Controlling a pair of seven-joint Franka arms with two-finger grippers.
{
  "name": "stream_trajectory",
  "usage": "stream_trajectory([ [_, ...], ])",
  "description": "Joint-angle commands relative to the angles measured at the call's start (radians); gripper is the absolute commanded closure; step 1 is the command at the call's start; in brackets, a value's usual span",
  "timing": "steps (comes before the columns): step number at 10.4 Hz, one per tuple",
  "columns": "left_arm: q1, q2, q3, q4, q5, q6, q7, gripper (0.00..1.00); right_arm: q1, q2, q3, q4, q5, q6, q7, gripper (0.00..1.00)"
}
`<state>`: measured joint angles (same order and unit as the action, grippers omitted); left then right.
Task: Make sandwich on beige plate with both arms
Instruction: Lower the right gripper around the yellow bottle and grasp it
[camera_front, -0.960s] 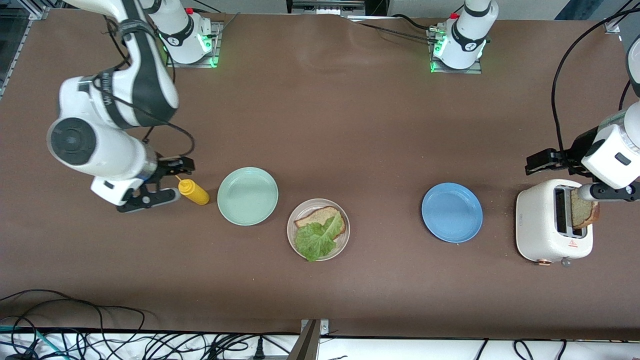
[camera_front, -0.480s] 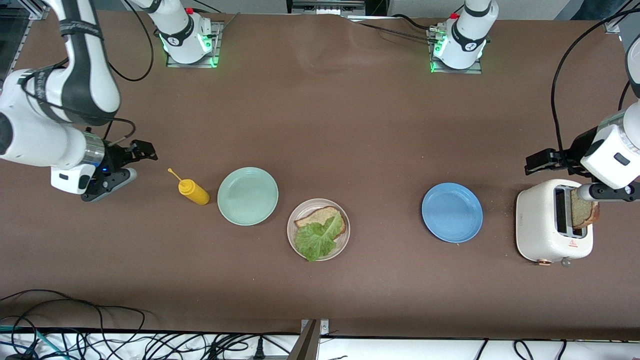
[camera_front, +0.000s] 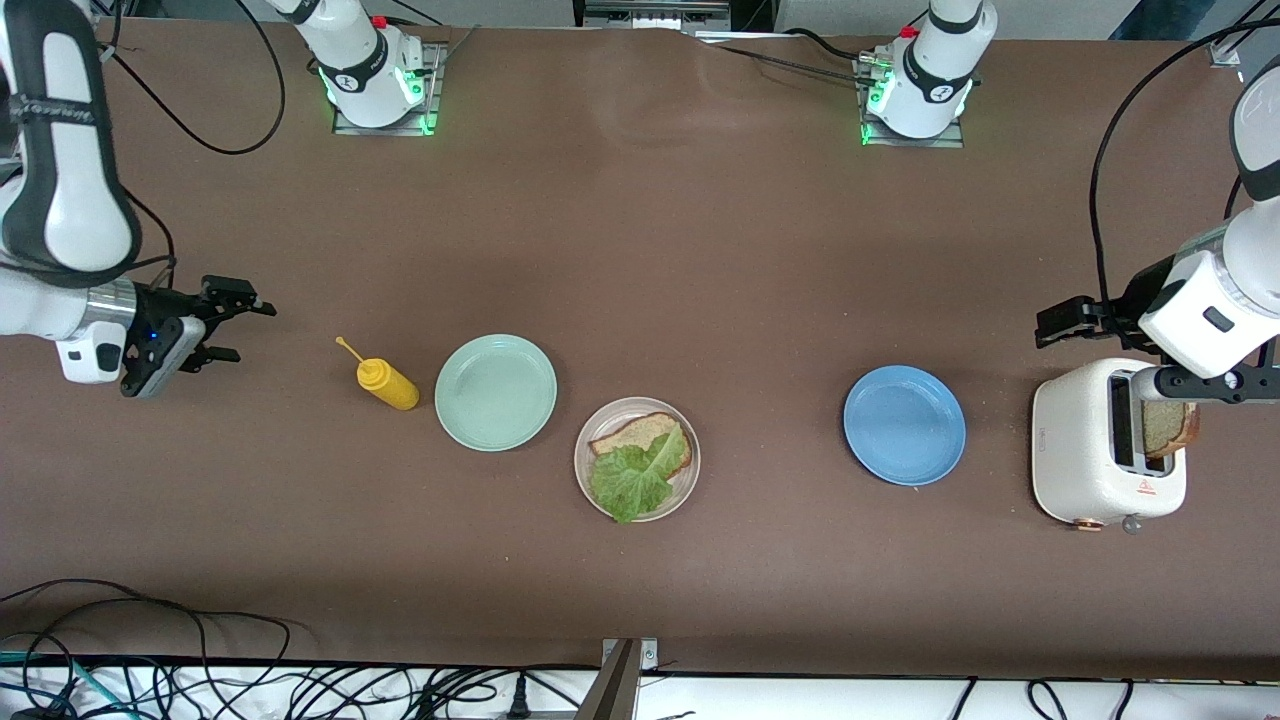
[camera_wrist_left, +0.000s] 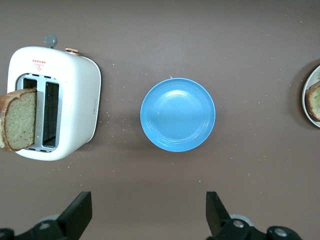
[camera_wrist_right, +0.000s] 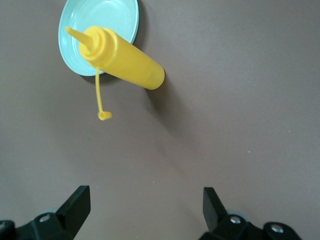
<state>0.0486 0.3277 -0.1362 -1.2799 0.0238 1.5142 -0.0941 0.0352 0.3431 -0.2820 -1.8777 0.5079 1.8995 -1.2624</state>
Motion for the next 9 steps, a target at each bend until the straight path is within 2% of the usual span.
stream_trajectory([
  [1, -0.003, -0.009, 0.0, -0.002, 0.027, -0.005, 0.002, 0.0, -0.058, 0.075, 0.007, 0.002, 0.172, 0.042, -0.309, 0.0],
  [3, -0.003, -0.009, -0.002, -0.002, 0.027, -0.005, 0.002, 0.0, -0.083, 0.146, 0.009, 0.002, 0.306, 0.047, -0.455, 0.0],
  [5, -0.003, -0.009, -0.002, -0.004, 0.027, -0.005, 0.004, 0.0, -0.099, 0.224, 0.017, 0.002, 0.505, 0.033, -0.666, 0.0],
  [9, 0.002, -0.009, 0.0, -0.002, 0.027, -0.005, 0.01, 0.0, -0.107, 0.304, 0.085, -0.005, 0.791, -0.008, -0.926, 0.0],
])
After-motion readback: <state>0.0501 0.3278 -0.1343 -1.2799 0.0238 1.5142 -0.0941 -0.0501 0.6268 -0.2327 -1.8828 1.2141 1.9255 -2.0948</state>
